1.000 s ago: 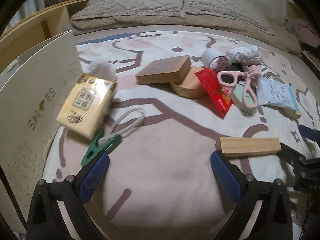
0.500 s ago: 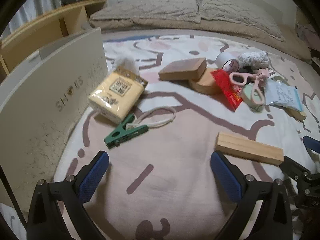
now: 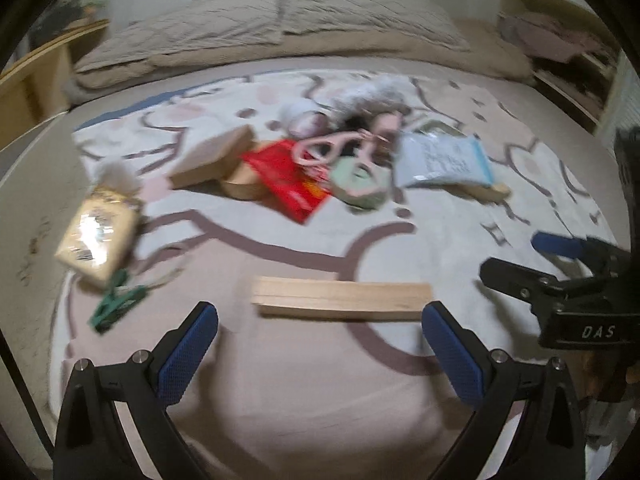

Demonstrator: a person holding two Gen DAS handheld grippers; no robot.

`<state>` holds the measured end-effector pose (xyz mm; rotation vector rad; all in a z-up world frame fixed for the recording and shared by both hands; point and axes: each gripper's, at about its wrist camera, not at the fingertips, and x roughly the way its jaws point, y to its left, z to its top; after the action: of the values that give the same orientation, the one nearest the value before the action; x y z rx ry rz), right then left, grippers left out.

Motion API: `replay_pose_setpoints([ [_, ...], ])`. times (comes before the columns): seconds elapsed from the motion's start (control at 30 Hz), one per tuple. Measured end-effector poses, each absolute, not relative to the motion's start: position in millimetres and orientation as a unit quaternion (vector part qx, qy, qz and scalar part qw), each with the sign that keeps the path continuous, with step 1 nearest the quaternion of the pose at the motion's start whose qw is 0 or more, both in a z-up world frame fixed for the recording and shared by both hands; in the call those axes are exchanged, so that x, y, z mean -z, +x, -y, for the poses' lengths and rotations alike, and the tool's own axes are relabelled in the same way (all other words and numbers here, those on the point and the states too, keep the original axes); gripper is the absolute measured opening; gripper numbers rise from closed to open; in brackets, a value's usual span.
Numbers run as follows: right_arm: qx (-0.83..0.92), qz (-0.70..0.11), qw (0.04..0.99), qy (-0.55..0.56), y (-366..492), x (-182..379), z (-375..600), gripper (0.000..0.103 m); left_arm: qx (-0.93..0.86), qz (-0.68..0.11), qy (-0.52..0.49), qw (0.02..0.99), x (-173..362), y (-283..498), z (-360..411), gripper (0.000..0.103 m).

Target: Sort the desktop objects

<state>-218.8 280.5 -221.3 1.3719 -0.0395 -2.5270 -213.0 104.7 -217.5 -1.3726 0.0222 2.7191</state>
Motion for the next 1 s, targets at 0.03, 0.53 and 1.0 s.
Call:
replay_pose_setpoints([
  [0.03,0.871,0.010,0.132,0.472,-218,221,-280,0.103,-0.889,-0.008,-0.454,0.054,219,-214,-108,0.102],
  [0.53,0.888,0.035,0.099,0.447,-236,203,-311,0.103,-0.879,0.010,-0.474,0.054,237,-230,-109,0.103],
  [1.0,0.898,0.079,0.104,0.421,-271,189,-316,0.051,-0.884,0.004,-0.464,0.051,241,-227,-112,0.103],
])
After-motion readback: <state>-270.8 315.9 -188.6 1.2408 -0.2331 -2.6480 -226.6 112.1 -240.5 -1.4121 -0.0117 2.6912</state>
